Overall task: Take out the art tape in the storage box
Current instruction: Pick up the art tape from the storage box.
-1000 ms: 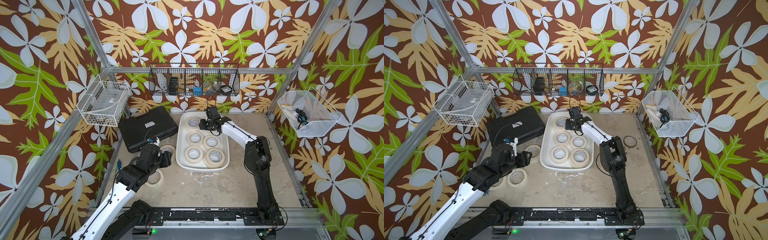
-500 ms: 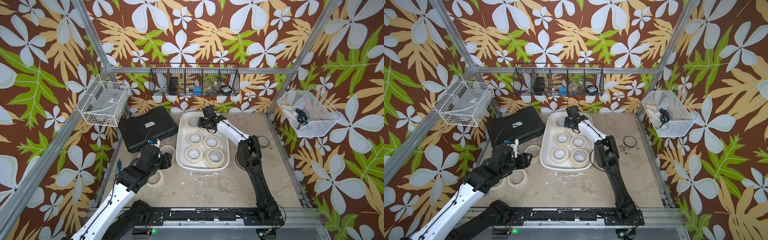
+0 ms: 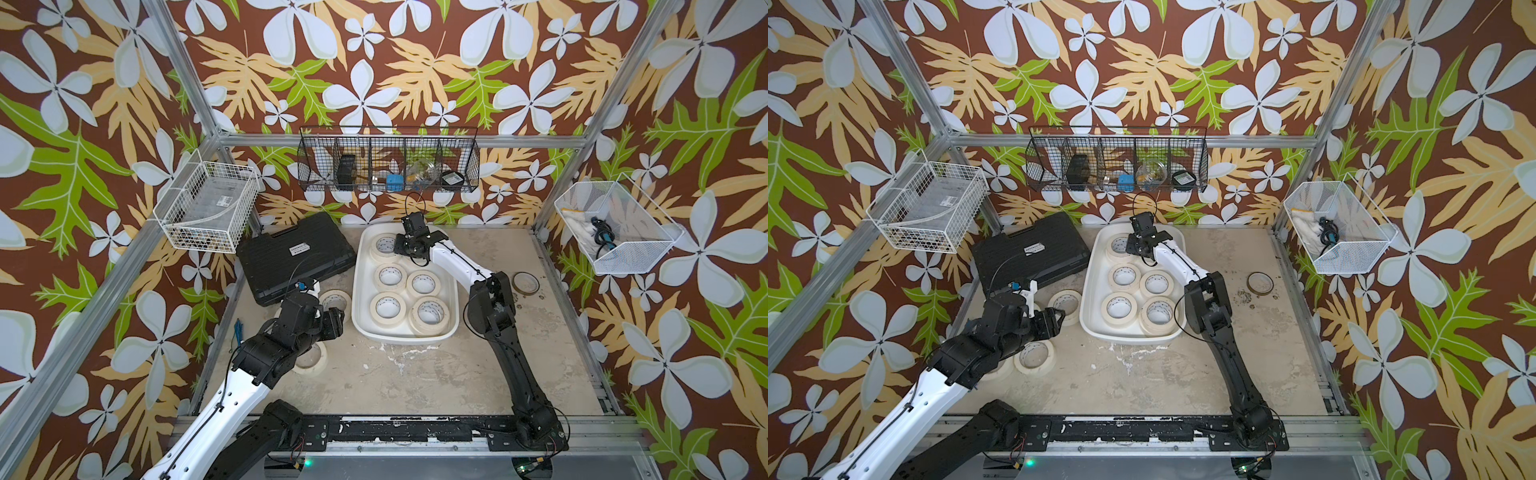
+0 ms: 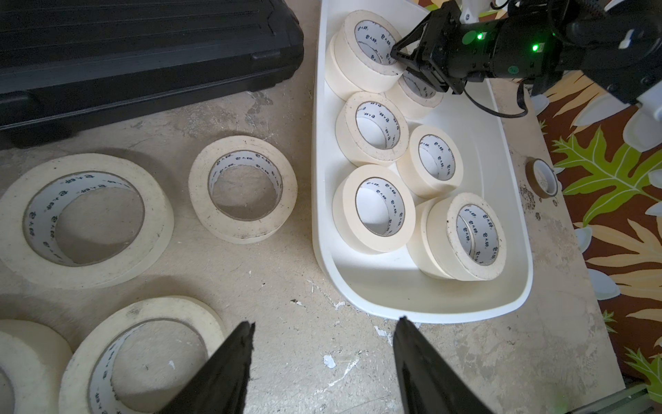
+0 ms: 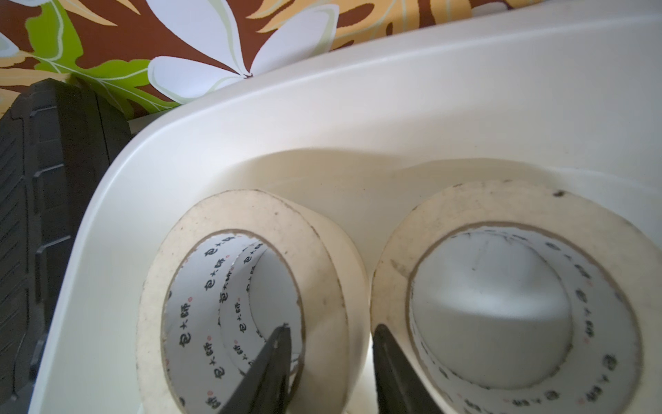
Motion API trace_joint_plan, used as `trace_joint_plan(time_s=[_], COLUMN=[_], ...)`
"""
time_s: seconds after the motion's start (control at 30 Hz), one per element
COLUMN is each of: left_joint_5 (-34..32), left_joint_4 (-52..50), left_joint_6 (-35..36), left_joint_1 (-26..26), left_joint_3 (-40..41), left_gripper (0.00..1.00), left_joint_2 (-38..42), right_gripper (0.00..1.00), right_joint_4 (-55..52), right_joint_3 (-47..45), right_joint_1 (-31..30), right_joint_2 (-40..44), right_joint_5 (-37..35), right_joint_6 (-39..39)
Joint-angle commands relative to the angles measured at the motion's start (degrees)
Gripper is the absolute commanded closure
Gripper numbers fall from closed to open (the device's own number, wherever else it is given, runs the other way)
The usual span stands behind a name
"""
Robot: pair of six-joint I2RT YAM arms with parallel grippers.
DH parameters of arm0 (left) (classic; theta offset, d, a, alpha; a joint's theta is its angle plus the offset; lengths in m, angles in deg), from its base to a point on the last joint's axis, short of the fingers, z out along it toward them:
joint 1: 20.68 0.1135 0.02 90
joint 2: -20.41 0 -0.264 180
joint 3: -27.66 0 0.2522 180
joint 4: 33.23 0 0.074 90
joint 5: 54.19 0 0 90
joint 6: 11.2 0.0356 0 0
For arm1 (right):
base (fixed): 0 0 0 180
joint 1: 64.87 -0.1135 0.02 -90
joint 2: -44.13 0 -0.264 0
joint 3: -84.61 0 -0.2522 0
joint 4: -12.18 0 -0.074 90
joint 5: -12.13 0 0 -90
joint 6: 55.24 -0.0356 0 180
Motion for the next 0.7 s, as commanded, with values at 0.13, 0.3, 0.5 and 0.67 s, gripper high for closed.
trace_joint_plan(time_s=[0.13, 0.3, 0.5, 0.67], left_joint_5=[0.54, 0.52, 0.30, -0.51], left_joint_4=[0.56, 0.38, 0.78, 0.73], left_joint_6=[0.21, 0.29, 0.85, 1.97], left_joint_1=[0.13, 0.13, 0.13, 0.13], left_joint_3=[0.04, 0.11, -0.62, -3.49], left_gripper=[0.34, 0.34, 0.34, 0.34], left_joint_2=[0.32, 0.52, -0.65, -3.55], right_gripper=[0.80, 0.91, 0.96, 0.97], right_joint_4=[-1.00, 0.55, 1.24, 1.32], right_joint_3=[-0.06, -4.09, -10.02, -16.85], right_joint_1=[0.30, 0.55, 0.70, 0.91], right_joint_2=[0.28, 3.57, 10.28, 18.28], right_joint_5=[-0.92, -1.19, -1.59, -0.89], right_joint_6=[0.50, 0.96, 2.86, 5.69])
